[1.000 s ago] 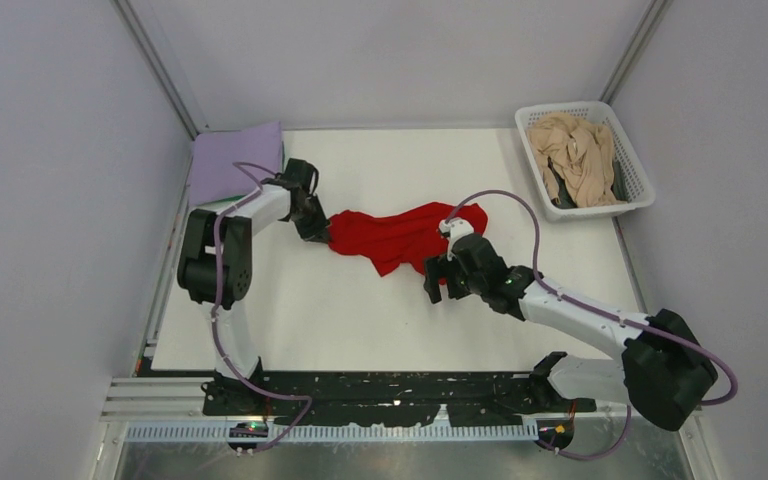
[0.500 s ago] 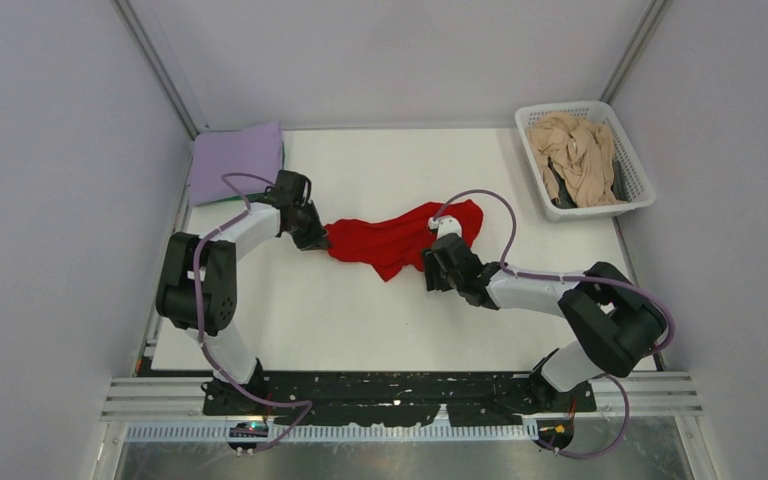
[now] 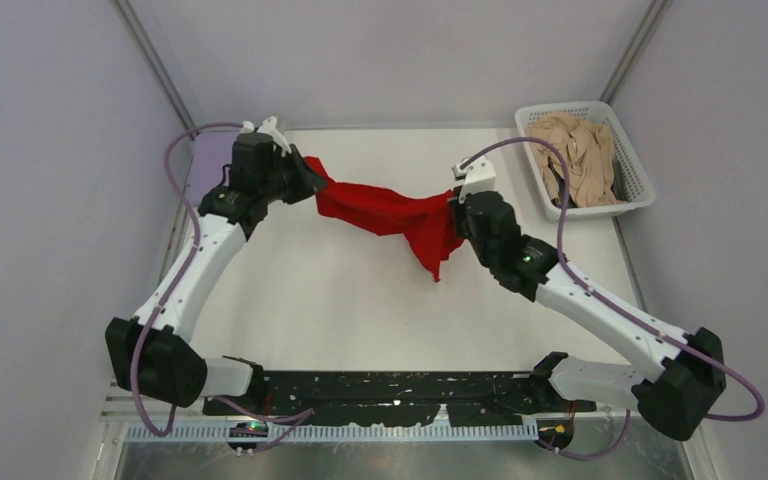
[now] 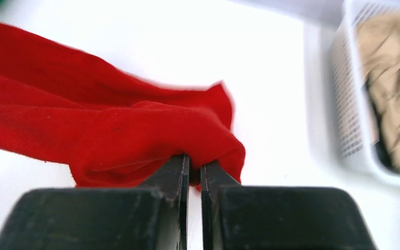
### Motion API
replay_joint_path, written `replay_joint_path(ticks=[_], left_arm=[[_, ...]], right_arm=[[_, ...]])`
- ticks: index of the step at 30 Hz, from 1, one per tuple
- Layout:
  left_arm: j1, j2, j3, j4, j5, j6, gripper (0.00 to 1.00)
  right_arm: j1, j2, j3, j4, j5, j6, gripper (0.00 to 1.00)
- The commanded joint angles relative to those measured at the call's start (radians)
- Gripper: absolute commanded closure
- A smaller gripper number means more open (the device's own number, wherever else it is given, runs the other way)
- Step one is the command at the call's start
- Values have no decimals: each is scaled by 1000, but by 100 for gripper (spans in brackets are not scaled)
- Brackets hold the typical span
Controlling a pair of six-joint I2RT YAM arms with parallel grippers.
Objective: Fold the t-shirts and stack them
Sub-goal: Flatten out the tshirt
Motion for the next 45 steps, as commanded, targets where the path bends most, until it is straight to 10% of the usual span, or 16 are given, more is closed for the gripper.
replay_joint_path(ticks=[1, 17, 25, 29, 34, 37, 40, 45], left_arm=[[-25, -147, 121, 54, -8, 74, 100], [-80, -669, 71, 146, -51, 179, 100], [-80, -493, -29, 31, -233, 123, 100], [-71, -282, -65, -42, -348, 86, 98], [10, 65, -14, -134, -352, 56, 52], [43, 164, 32, -127, -229, 58, 5], [39, 137, 24, -84, -180, 69, 0], [-25, 41, -47, 2, -42, 81, 0]], right_arm=[[4, -167, 189, -100, -24, -164, 95], [4, -430, 464, -303, -631, -111, 95], [-2, -229, 402, -387, -375, -67, 95], [-94, -5, 370, -375, -507, 14, 93], [-219, 347, 395, -308, -739, 73, 64], [-236, 529, 509, -357, -710, 69, 44], [-238, 548, 534, -370, -571, 78, 6], [-255, 350, 363, -274, -367, 155, 5]])
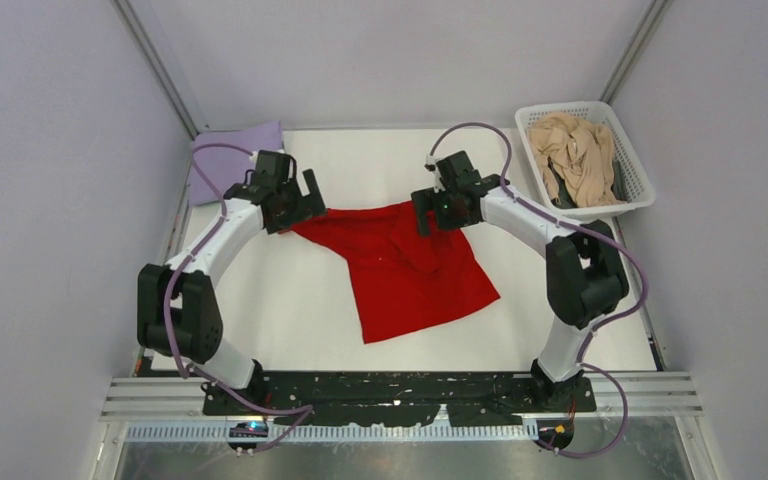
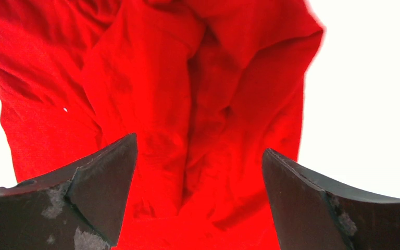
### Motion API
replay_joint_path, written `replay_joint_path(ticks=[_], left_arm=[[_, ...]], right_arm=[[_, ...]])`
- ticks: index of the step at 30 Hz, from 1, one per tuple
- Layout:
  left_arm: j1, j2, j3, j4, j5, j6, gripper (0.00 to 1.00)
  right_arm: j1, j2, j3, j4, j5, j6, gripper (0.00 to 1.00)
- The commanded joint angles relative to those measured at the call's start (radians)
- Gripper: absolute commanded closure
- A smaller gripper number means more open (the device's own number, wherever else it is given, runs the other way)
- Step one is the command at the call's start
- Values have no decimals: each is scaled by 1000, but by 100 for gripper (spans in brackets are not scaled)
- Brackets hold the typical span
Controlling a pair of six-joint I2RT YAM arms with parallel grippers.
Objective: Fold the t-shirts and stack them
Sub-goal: Flatten out the tshirt
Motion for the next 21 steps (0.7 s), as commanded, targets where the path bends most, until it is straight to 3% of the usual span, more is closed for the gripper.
replay_joint_path(ticks=[1, 6, 13, 21], left_arm=[[-88, -132, -14, 102, 137, 20, 0], [-237, -86, -29, 100, 226, -15, 0], [-433, 98, 32, 149, 300, -60, 0], [-589, 296, 175, 115, 257, -51, 2]], right_arm=[[-15, -303, -95, 130, 237, 89, 5], [-73, -521, -363, 142, 355, 219, 5], [-213, -812, -698, 131, 298, 351, 5], [-252, -926, -795, 115, 287, 386, 5]])
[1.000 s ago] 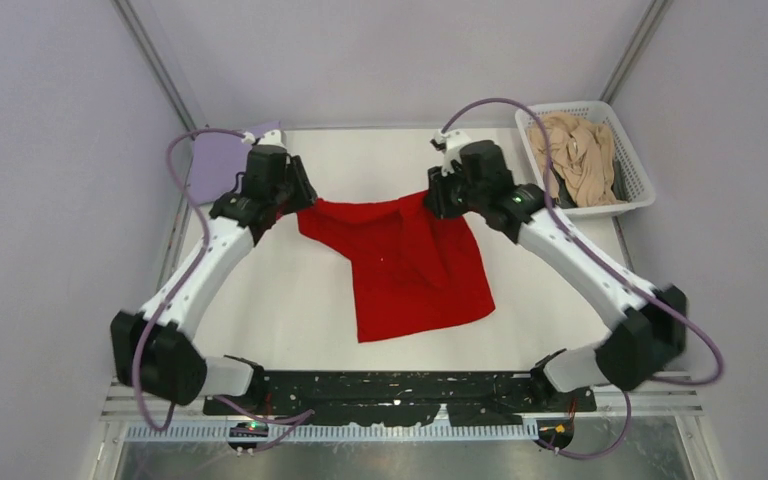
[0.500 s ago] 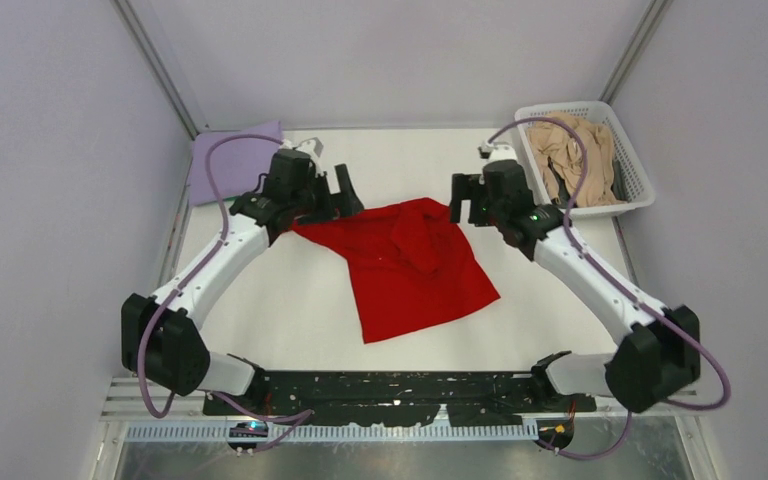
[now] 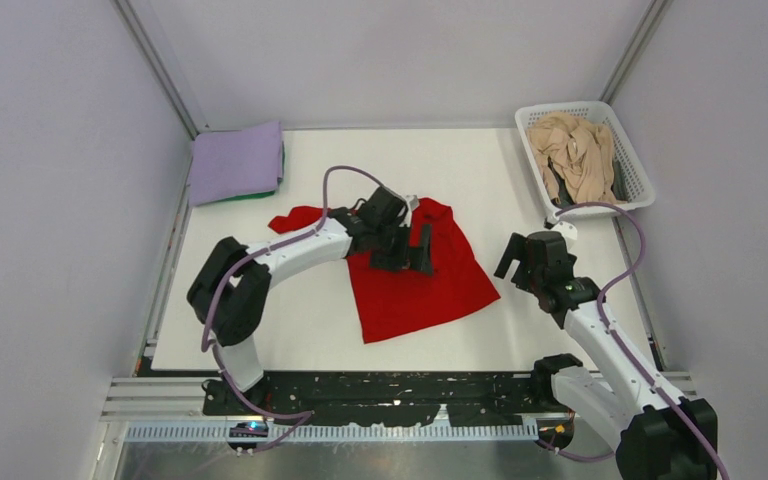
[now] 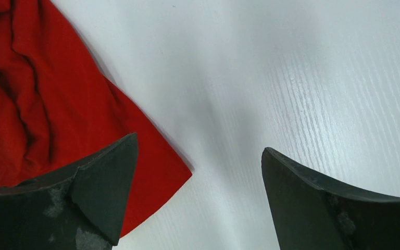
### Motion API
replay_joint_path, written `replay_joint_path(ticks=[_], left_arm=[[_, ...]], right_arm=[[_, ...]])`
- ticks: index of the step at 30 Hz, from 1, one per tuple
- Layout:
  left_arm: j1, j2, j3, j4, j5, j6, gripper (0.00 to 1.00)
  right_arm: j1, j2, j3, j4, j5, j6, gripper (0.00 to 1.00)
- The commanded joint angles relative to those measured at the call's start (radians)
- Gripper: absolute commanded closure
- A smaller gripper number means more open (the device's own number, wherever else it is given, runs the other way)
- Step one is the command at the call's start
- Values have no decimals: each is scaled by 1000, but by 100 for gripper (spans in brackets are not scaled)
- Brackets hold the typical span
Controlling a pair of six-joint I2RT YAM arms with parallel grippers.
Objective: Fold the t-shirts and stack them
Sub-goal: Flatten out the tshirt
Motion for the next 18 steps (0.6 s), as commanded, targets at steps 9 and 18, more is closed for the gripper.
replay_joint_path(ticks=[9, 18], left_arm=[[-79, 176, 175, -19, -61, -48, 14], [-91, 206, 207, -70, -203, -61, 22]], right_arm=[[-2, -67, -38, 55, 6, 12, 4], [-2, -62, -59, 95, -5, 1, 4]])
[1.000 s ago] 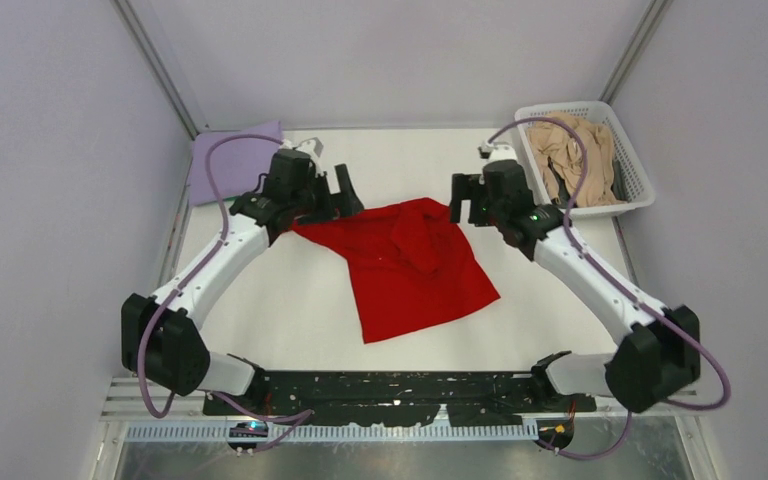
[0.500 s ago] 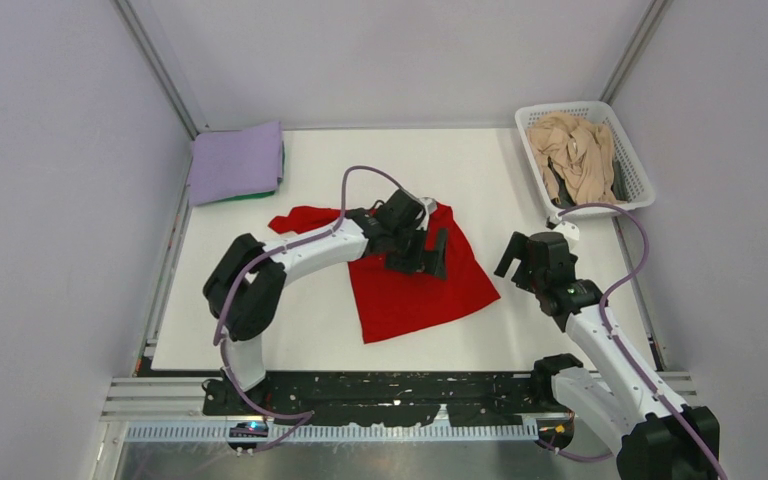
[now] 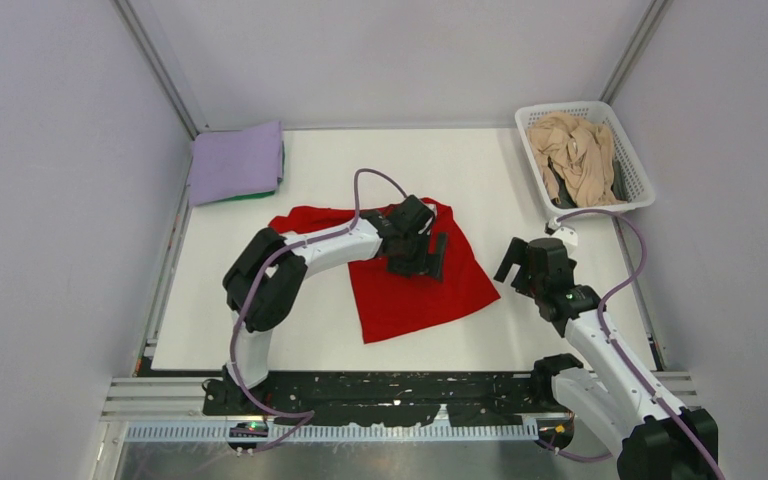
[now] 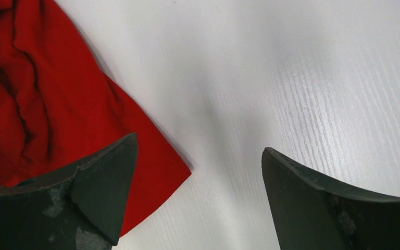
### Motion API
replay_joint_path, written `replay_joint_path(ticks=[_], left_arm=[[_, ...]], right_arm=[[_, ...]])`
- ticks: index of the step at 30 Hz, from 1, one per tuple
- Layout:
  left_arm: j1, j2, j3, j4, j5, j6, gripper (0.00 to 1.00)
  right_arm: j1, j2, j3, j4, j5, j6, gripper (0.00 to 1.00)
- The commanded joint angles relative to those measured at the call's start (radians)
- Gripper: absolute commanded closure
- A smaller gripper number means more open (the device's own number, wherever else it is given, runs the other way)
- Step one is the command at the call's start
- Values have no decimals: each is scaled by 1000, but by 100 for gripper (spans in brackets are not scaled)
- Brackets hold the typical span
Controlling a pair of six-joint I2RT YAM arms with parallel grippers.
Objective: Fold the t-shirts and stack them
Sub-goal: Flatten out the tshirt
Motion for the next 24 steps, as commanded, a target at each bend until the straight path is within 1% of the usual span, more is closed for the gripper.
replay_joint_path(ticks=[1, 4, 8, 10, 11, 12, 13, 19, 22, 24], left_arm=[[-7, 30, 76, -16, -74, -16, 25], [-7, 75, 147, -75, -91, -6, 35], [-8, 96, 175, -95, -95, 6, 54], [-7, 88, 175, -95, -99, 8, 67], [-7, 79, 175, -95, -103, 9, 76], [-7, 71, 172, -96, -111, 11, 89], [-7, 60, 170, -99, -121, 12, 99], [6, -50, 121, -105, -190, 49, 100], [47, -140, 49, -93, -198, 50, 100], [84, -225, -18, -79, -204, 46, 100]], right_arm=[[-2, -7, 3, 62, -2, -9, 4], [-2, -10, 4, 61, 7, -17, 4], [-3, -13, 1, 60, 0, -21, 3], [-2, -11, -3, 60, -3, -18, 3], [-3, -10, -6, 60, -4, -17, 3], [-2, -6, -8, 60, -4, -15, 3], [-2, -5, -8, 60, -6, -14, 3], [-2, 17, -6, 54, -60, -18, 1], [-2, 31, -3, 49, -121, -24, 0], [-3, 47, 0, 36, -156, -23, 3]])
